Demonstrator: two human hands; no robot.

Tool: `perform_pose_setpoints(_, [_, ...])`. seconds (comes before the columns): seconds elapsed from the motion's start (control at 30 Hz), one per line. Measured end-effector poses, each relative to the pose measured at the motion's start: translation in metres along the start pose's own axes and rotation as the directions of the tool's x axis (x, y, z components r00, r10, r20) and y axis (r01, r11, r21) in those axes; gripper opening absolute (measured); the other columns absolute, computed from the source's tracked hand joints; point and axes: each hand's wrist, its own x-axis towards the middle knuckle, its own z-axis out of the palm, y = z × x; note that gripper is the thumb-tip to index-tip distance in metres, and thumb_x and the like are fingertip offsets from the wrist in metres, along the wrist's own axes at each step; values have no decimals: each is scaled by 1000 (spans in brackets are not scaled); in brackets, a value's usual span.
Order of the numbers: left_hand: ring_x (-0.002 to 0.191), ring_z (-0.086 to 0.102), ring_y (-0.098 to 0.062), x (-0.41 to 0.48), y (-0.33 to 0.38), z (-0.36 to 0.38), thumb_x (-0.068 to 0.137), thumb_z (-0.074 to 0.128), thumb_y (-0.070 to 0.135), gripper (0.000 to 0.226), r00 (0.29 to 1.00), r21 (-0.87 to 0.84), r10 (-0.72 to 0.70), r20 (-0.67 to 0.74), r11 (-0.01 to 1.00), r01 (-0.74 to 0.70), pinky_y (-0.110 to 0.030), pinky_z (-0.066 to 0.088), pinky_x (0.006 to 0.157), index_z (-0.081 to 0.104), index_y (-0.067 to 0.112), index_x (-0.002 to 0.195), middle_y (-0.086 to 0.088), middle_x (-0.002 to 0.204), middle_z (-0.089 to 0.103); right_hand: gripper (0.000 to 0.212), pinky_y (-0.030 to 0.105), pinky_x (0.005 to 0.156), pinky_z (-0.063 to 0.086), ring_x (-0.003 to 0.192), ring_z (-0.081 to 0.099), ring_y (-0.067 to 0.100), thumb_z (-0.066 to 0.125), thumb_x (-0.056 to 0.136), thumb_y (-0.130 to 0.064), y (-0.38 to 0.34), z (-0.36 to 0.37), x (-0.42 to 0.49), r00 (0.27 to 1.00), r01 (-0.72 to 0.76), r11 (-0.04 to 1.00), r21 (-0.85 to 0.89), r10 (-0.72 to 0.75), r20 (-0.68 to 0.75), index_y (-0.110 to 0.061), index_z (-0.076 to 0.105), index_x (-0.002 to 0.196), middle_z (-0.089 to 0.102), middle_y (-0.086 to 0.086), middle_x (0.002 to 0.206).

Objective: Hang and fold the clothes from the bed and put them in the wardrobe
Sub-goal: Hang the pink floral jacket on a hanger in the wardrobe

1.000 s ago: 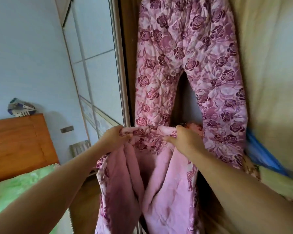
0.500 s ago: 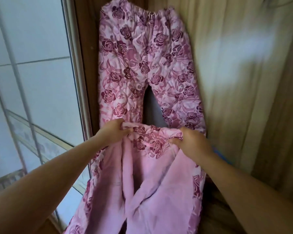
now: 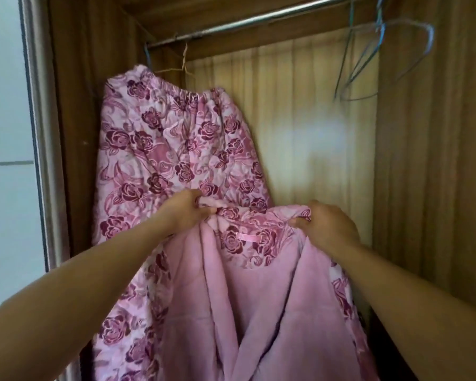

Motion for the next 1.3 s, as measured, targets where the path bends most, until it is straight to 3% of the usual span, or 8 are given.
perform_pose_setpoints(0.1, [71, 56, -18, 38, -6, -1, 91, 72, 42, 32, 999, -22, 41, 12, 999, -40, -29, 35, 60, 50, 28, 72, 12, 69, 55, 45, 36, 71, 52, 88, 64, 30, 66, 87, -62, -3, -4, 26, 999, -22, 999, -49, 20, -33, -19, 58, 97, 69, 9, 99])
perform_pose_setpoints(0.17, [84, 63, -25, 64, -10, -3, 90, 71, 46, 25, 998, -12, 65, 4, 998, -65, -31, 42, 69, 59, 24, 87, 4, 80, 62, 45, 38, 74, 54, 86, 64, 30, 65, 87, -62, -7, -7, 46, 998, -42, 997, -66, 39, -55, -19, 56, 95, 68, 9, 98])
perform_pose_setpoints(0.3, [100, 65, -32, 124, -15, -15, 91, 67, 51, 49, 988, 2, 139, -66, 990, -139, -31, 43, 77, 64, 11, 119, -10, 101, 68, 42, 35, 67, 50, 81, 61, 27, 63, 89, -60, -11, -21, 94, 987, -68, 993, -92, 54, -149, -20, 53, 88, 67, 7, 93])
perform_pose_setpoints(0.63, [98, 64, -34, 253, -5, -72, 90, 64, 56, 39, 871, 109, 273, -409, 962, -250, -37, 45, 74, 63, 23, 111, -11, 108, 70, 45, 42, 73, 50, 96, 63, 39, 59, 92, -61, -44, -77, 215, 914, -84, 979, -185, 1, -407, -16, 50, 92, 66, 18, 100])
perform_pose_setpoints(0.77, [98, 63, -37, 256, -23, -51, 91, 62, 56, 31, 899, 158, 299, -319, 952, -261, -36, 40, 71, 51, 26, 91, -12, 100, 65, 46, 39, 71, 47, 96, 63, 38, 57, 92, -62, -33, -56, 219, 943, -102, 970, -219, 24, -333, -17, 51, 94, 66, 17, 102])
perform_pose_setpoints(0.9, [106, 64, -35, 237, -43, -1, 92, 64, 52, 42, 942, 113, 262, -211, 964, -243, -38, 50, 85, 61, 21, 119, -12, 113, 70, 44, 37, 69, 47, 86, 61, 32, 57, 91, -64, -10, -7, 198, 978, -94, 983, -159, 61, -201, -21, 51, 86, 65, 10, 94])
perform_pose_setpoints(1.17, [112, 64, -32, 153, -70, 114, 96, 56, 54, 44, 988, 22, 142, 57, 989, -144, -38, 51, 91, 60, 22, 127, -10, 116, 70, 38, 27, 64, 40, 79, 62, 20, 62, 90, -62, 46, 107, 122, 994, -103, 983, 154, 95, 61, -29, 54, 72, 63, -9, 75])
perform_pose_setpoints(1.3, [111, 64, -32, 104, -87, 169, 94, 52, 61, 49, 978, 126, 47, 201, 989, -73, -38, 52, 88, 60, 19, 118, -11, 118, 68, 45, 34, 80, 52, 85, 68, 20, 57, 92, -64, 65, 157, 86, 976, -142, 965, 219, 99, 194, -22, 68, 82, 74, 1, 87])
